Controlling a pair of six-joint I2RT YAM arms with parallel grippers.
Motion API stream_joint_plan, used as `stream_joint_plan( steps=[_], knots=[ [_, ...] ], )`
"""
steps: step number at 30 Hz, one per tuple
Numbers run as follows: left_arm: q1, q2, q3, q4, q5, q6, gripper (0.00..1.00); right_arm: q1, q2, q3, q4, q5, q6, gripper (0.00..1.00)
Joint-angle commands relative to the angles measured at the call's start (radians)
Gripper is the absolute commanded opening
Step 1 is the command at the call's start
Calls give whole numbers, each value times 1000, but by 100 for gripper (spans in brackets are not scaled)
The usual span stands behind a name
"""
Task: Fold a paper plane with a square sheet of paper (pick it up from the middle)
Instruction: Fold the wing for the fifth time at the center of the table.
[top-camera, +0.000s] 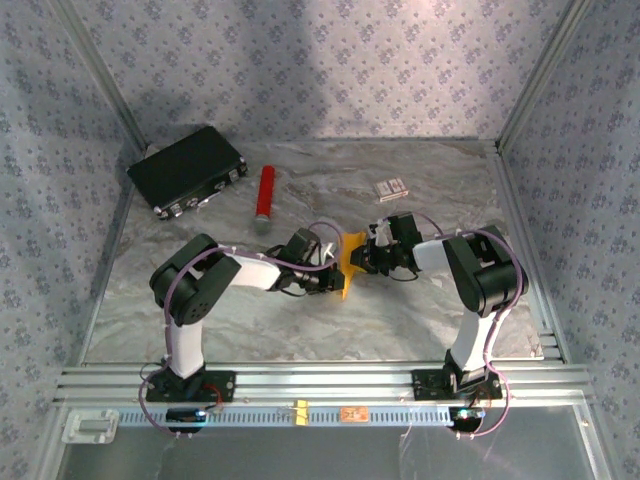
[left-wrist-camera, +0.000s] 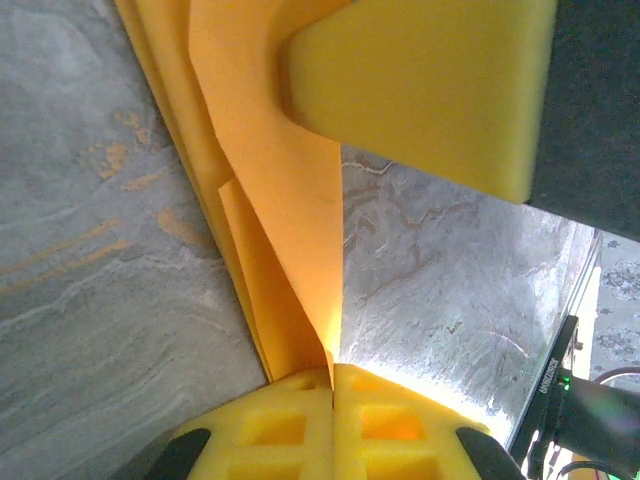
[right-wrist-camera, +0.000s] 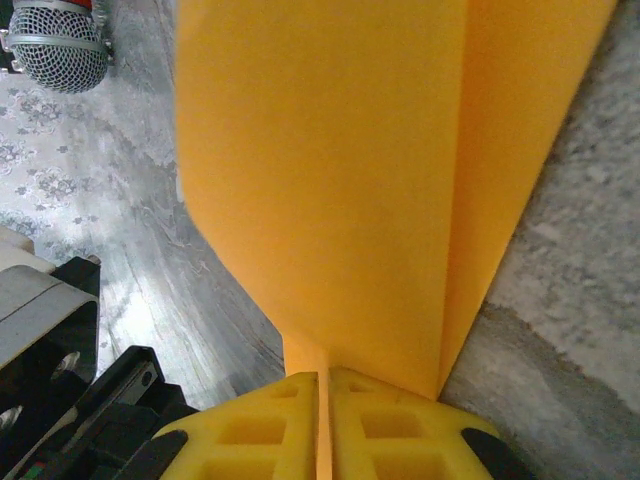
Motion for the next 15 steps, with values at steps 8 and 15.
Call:
stream_joint_plan(
  steps=[8, 15],
  knots=[
    [-32, -23, -39, -167, 7, 38, 5, 21, 36, -8, -103, 139, -33, 12],
    [-44, -28, -44, -184, -6, 42, 7, 25, 36, -7, -108, 143, -34, 12]
  ],
)
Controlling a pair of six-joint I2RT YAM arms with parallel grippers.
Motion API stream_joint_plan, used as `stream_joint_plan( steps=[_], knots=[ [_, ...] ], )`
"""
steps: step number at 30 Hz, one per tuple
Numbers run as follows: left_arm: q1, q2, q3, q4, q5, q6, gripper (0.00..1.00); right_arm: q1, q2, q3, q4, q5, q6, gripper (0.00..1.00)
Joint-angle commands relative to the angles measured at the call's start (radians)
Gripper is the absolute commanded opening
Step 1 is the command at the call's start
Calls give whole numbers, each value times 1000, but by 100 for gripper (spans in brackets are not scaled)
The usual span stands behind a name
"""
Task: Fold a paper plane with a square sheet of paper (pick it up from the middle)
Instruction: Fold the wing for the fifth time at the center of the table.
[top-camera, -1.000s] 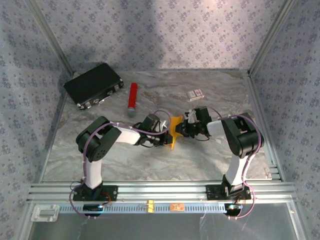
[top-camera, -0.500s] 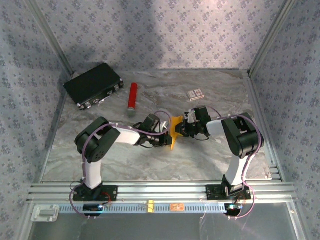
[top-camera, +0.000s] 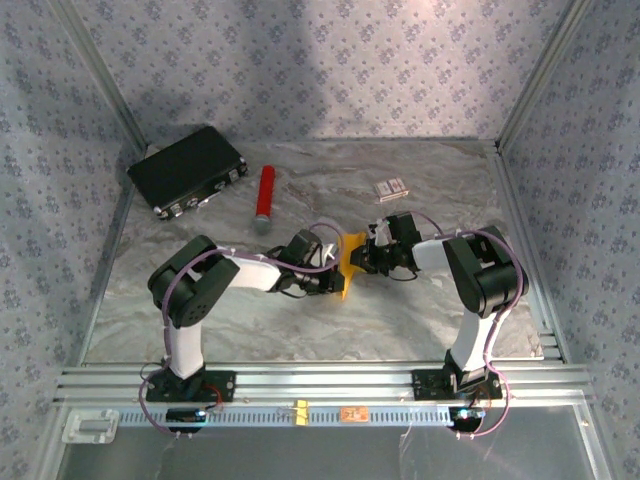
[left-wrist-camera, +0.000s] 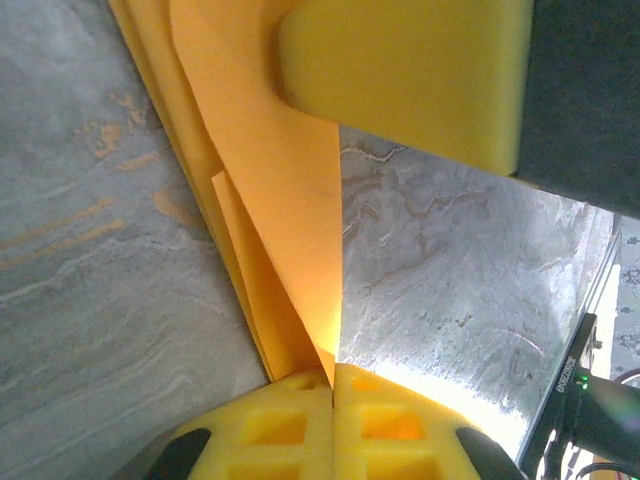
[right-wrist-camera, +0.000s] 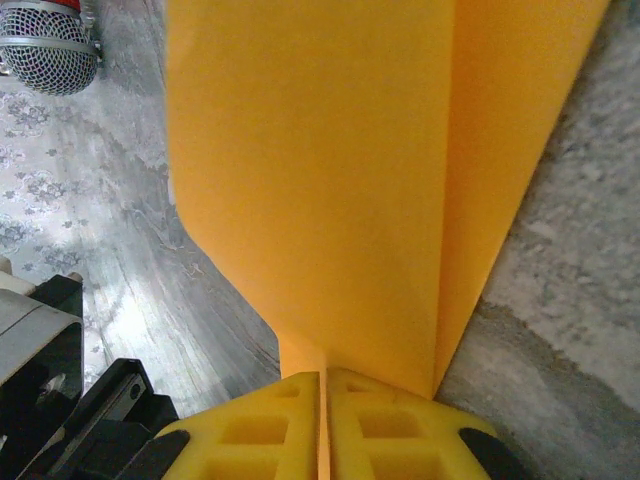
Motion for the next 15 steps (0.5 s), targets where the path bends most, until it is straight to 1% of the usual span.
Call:
stream_joint_plan(
  steps=[1, 5, 12, 15],
  knots=[
    [-30, -10, -41, -162, 25, 18, 8, 17, 42, -14, -89, 125, -34, 12],
    [-33, -11, -43, -170, 24, 21, 9, 17, 38, -12, -93, 128, -36, 12],
    [-35, -24, -55, -175, 16, 28, 0, 18, 37, -14, -99, 136, -38, 12],
    [-35, -34, -61, -173, 9, 28, 0, 19, 37, -16, -100, 136, -40, 12]
  ],
)
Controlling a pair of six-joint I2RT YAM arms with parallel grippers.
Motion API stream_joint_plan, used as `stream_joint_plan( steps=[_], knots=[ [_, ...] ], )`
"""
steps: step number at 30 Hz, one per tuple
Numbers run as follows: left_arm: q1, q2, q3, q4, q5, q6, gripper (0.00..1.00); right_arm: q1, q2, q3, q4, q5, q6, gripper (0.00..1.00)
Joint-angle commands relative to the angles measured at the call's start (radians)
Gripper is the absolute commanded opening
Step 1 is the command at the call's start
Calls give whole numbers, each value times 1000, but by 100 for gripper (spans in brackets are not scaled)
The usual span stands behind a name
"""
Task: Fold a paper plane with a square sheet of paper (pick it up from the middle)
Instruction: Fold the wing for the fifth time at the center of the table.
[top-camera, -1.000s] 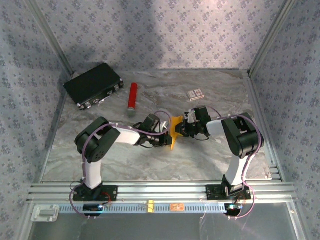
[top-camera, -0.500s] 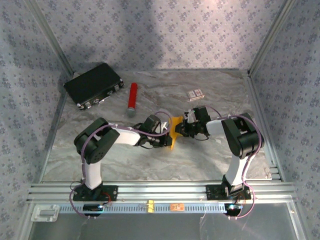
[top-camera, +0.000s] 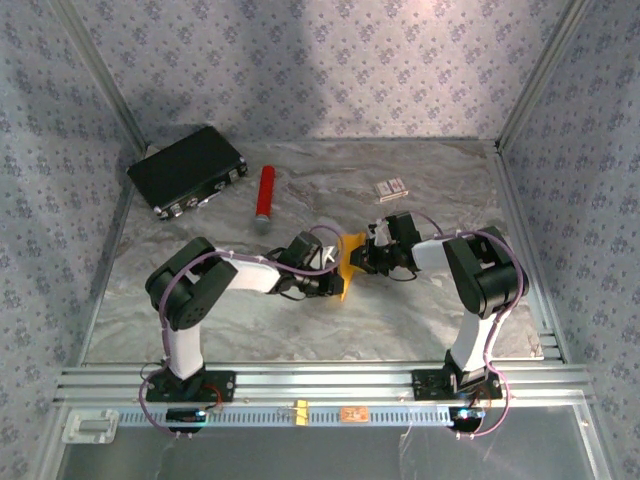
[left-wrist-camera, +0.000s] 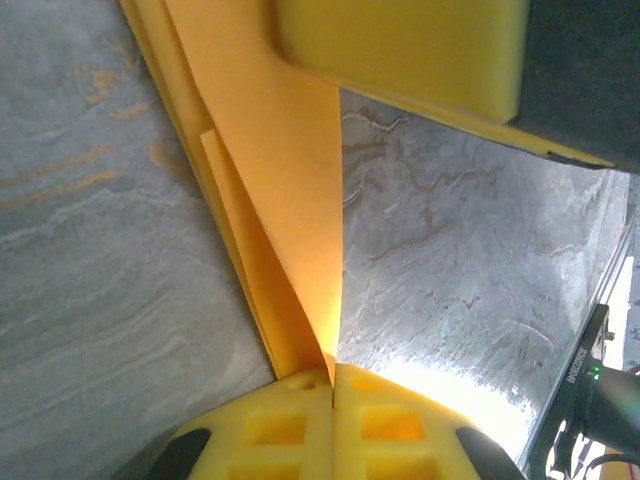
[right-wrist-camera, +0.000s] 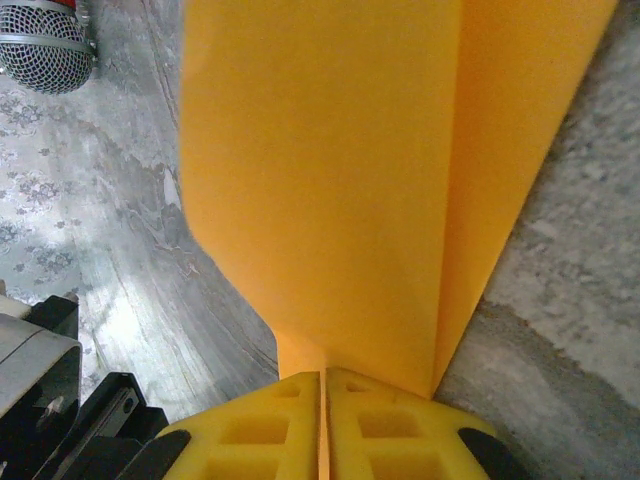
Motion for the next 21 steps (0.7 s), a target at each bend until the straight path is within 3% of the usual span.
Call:
stream_joint_plan(
  steps=[1, 4, 9, 14, 21],
  knots=[
    [-22, -11, -44, -150, 32, 20, 0, 13, 42, -17, -95, 122, -30, 12],
    [-23, -14, -49, -158, 33, 18, 9, 14, 40, -16, -97, 123, -32, 12],
    [-24, -18, -55, -165, 31, 18, 8, 13, 39, -15, -101, 126, -32, 12],
    [-26, -23, -59, -165, 28, 18, 1, 15, 39, -14, -103, 129, -32, 12],
    [-30, -24, -60, -179, 35, 22, 9, 15, 37, -15, -109, 133, -32, 12]
  ],
)
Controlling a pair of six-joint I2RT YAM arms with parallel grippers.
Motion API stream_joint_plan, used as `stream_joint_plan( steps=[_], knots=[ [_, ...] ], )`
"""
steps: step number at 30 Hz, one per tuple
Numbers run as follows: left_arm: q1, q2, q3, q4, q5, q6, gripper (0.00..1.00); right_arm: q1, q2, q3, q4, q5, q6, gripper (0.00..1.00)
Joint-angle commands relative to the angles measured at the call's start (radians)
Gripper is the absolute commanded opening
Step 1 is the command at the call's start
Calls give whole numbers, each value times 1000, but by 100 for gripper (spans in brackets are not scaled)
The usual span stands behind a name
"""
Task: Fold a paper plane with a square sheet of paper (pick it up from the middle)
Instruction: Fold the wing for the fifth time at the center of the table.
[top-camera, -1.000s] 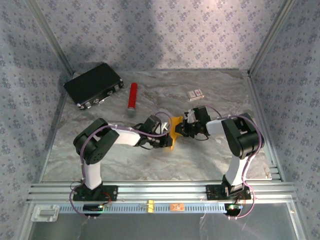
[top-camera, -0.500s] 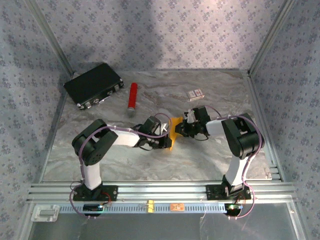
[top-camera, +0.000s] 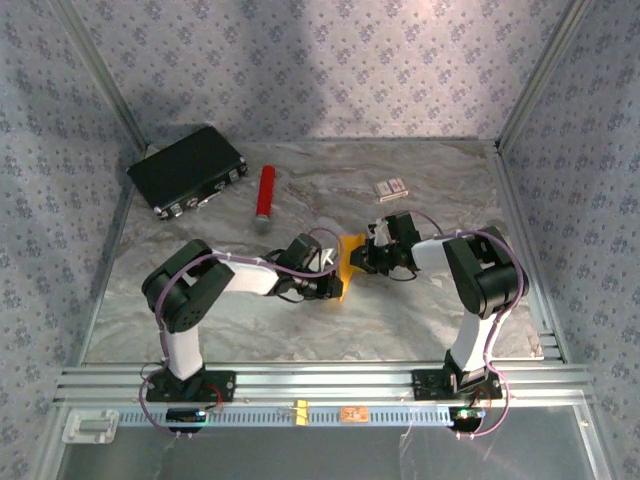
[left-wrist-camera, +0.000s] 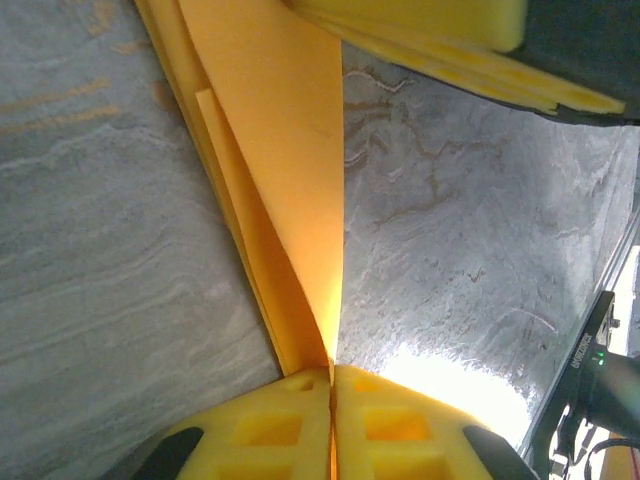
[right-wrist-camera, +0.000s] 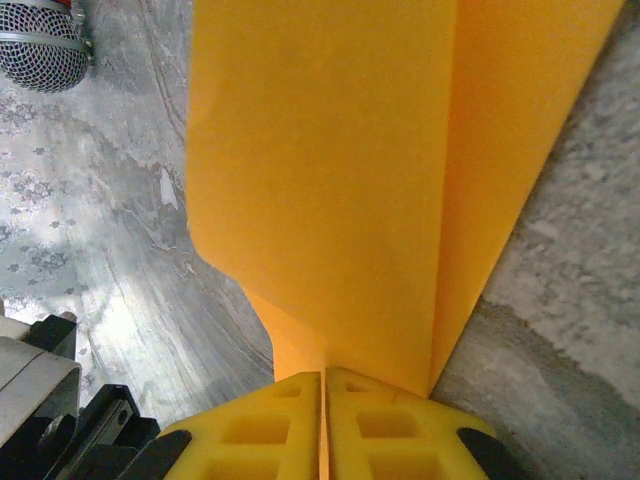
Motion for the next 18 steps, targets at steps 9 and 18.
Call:
stream_joint_plan(
  steps=[9, 18],
  knots=[
    [-29, -8, -53, -161, 27, 16, 2, 14, 37, -20, -100, 128, -28, 12],
    [-35, -66, -70, -181, -79, -18, 17, 18, 36, -18, -103, 132, -28, 12]
  ],
)
